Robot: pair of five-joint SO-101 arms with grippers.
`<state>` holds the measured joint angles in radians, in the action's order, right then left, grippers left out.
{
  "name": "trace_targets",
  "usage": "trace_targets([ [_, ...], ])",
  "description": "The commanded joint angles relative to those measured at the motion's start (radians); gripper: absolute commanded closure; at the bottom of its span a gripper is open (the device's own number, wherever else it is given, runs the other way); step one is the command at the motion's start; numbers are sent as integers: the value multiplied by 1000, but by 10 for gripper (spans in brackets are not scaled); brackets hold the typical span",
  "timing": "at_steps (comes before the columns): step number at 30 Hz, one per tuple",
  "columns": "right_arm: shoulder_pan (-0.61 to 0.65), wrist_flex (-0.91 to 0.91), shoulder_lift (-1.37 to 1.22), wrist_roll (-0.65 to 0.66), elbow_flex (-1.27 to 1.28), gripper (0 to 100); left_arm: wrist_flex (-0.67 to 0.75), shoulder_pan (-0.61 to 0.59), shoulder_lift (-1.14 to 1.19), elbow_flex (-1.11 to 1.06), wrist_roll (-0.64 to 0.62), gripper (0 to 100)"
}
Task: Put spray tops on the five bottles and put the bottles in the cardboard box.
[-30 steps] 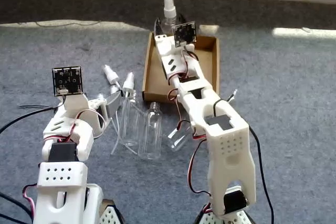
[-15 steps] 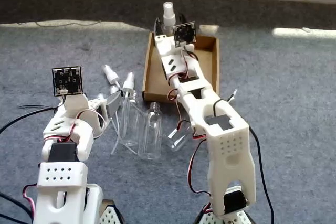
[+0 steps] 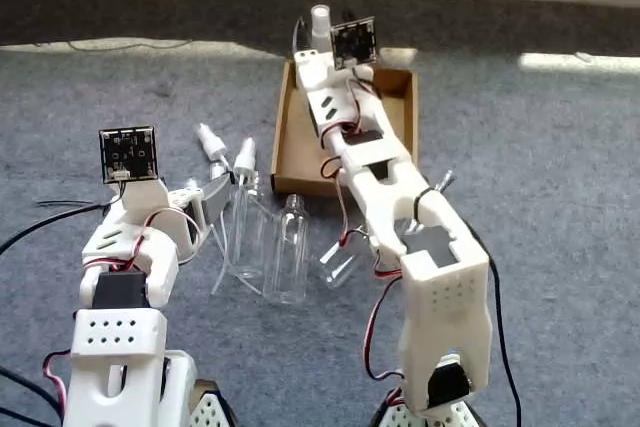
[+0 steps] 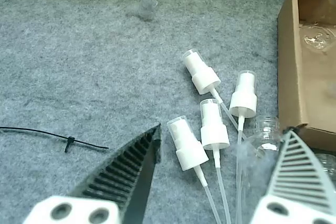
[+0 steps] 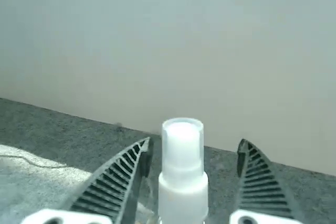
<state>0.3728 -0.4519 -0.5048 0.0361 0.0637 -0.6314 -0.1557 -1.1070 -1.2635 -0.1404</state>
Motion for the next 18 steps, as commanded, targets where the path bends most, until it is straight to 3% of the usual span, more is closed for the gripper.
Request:
trace_targets([
  [1, -8, 48, 136, -9, -15, 778, 3, -13, -16, 7, -2, 678],
  [7, -4, 220, 344, -9, -15, 778, 3, -15, -16, 5, 0, 678],
  [14, 51, 633, 713, -9, -8, 778, 3, -15, -16, 4, -2, 678],
  [18, 38, 955, 978, -8, 51, 778, 3, -44, -22, -12, -5, 678],
])
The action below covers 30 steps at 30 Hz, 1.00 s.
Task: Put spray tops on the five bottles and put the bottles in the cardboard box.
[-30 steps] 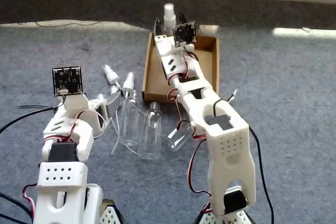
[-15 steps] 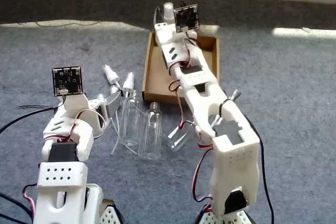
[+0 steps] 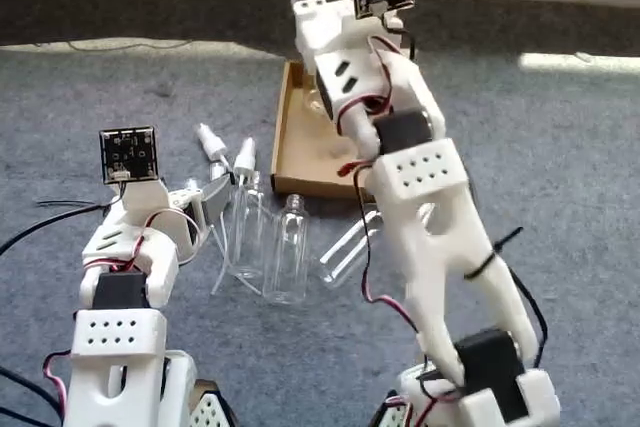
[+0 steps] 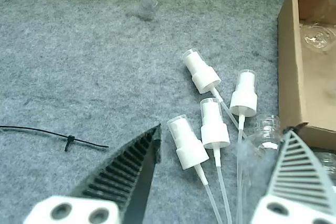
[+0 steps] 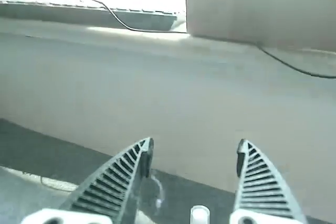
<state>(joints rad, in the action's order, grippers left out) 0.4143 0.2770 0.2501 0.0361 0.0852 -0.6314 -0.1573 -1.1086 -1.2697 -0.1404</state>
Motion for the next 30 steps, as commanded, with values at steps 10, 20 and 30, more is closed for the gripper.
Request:
trace_targets([
  [10, -200, 654, 734, -5, 484, 778, 3, -102, -21, -7, -3, 678],
  [20, -433, 857, 349, -83, 513, 773, 3, -99, -19, -8, -3, 678],
  [30, -364, 857, 21, -114, 427, 773, 3, -99, -19, -10, -3, 678],
])
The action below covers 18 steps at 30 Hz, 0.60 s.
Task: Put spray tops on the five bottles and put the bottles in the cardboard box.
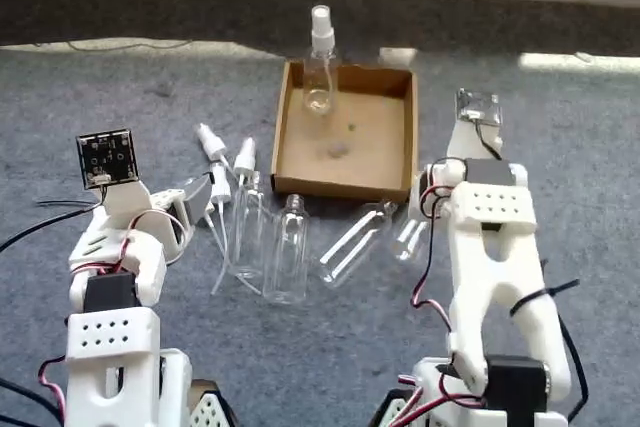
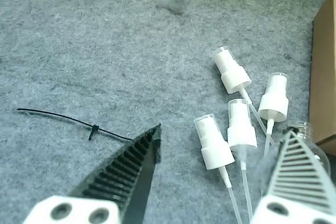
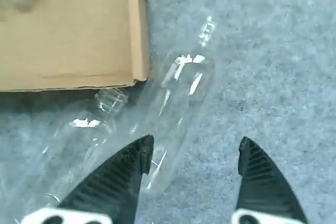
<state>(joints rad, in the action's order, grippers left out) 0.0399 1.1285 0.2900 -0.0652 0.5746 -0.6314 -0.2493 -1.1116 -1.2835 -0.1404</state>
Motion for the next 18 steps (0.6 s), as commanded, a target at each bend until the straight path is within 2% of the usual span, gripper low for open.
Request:
trace_targets([
  [1, 10, 4, -27, -12, -62, 773, 3, -7, -16, 4, -3, 678],
  [9, 13, -45, -81, -21, -61, 773, 3, -7, -16, 4, -3, 678],
  [18, 94, -56, -94, -189, -68, 773, 3, -7, -16, 4, -3, 678],
])
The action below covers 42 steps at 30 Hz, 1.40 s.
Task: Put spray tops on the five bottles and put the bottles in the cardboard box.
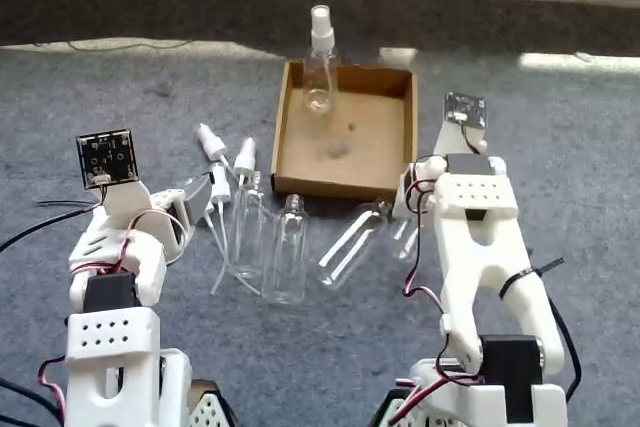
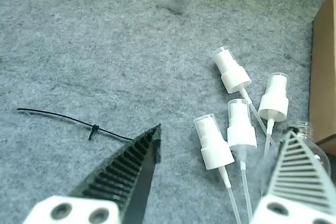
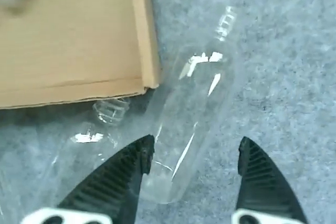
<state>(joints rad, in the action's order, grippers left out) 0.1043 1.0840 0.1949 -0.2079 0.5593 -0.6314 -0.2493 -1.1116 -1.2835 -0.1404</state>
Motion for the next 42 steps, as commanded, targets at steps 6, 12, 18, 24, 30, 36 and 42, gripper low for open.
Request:
trace_targets([
  [6, 25, -38, -2, -52, -44, 773, 3, -8, -18, 4, -3, 678],
  [12, -70, -18, 2, 81, -7, 773, 3, -10, -18, 4, -3, 678],
  [18, -237, 53, 1, 282, -15, 773, 3, -10, -18, 4, -3, 678],
  [24, -346, 211, 10, 500, -91, 773, 3, -7, -18, 4, -3, 678],
  [30, -357, 309, 12, 402, -269, 773, 2, -7, -18, 4, -3, 678],
  [36, -236, 255, 5, 141, -458, 686, 2, -7, -18, 4, -3, 678],
  [42, -105, 125, -88, -17, -466, 684, 0, -7, -18, 4, -3, 678],
])
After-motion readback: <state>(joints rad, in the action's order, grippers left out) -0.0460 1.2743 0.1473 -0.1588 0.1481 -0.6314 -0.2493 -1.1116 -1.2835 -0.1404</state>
